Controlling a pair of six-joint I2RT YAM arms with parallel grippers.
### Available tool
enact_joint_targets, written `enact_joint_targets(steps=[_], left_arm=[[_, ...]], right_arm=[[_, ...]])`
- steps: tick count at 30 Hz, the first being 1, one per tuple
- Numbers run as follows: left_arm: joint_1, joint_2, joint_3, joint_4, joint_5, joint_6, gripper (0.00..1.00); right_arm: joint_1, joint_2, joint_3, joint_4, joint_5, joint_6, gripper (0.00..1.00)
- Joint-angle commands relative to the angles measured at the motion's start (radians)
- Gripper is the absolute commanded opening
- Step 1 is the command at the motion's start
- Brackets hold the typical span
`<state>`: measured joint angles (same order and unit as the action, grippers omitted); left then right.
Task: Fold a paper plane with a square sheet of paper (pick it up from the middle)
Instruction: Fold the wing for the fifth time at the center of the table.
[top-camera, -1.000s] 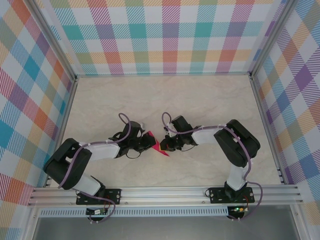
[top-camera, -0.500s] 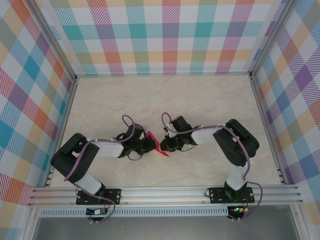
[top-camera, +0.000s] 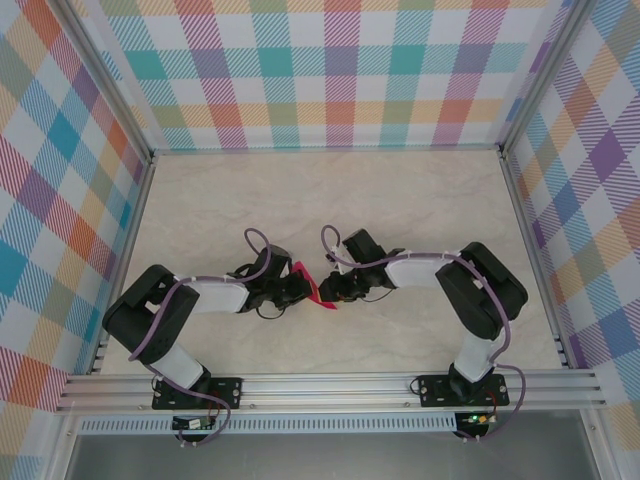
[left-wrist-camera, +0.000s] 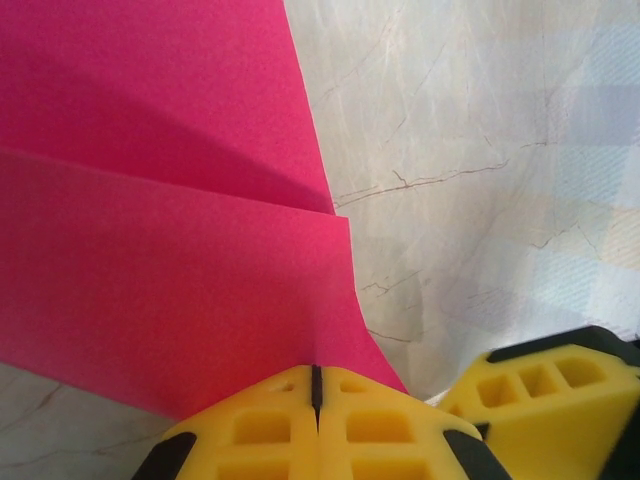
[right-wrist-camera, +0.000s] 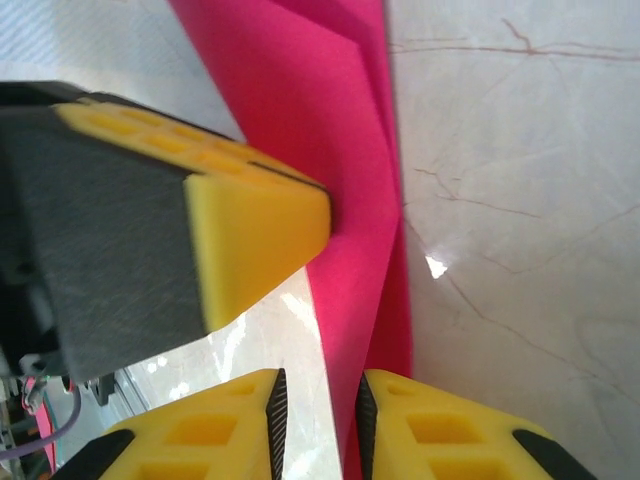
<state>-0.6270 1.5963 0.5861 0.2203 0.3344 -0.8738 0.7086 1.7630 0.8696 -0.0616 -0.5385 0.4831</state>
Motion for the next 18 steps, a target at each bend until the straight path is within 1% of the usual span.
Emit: enact_joint_targets(steps=[1,7,18], left_arm=[[-0.008,0.022,0.012,-0.055,-0.038,0.007,0.03],[-0.008,0.013,0.012,-0.064,-0.039,0.009,0.03],[-0.008,0.008,0.009,-0.067,-0.041,0.01,0.03]], right_arm=[[0.012,-0.057,-0.01,-0.048,0.032,-0.113,0.26],[0.012,-0.06,-0.011,-0.068,0.032,-0.122,0.18],[0.017,0.004,0.008,-0.12,0.048,-0.116,0.14]])
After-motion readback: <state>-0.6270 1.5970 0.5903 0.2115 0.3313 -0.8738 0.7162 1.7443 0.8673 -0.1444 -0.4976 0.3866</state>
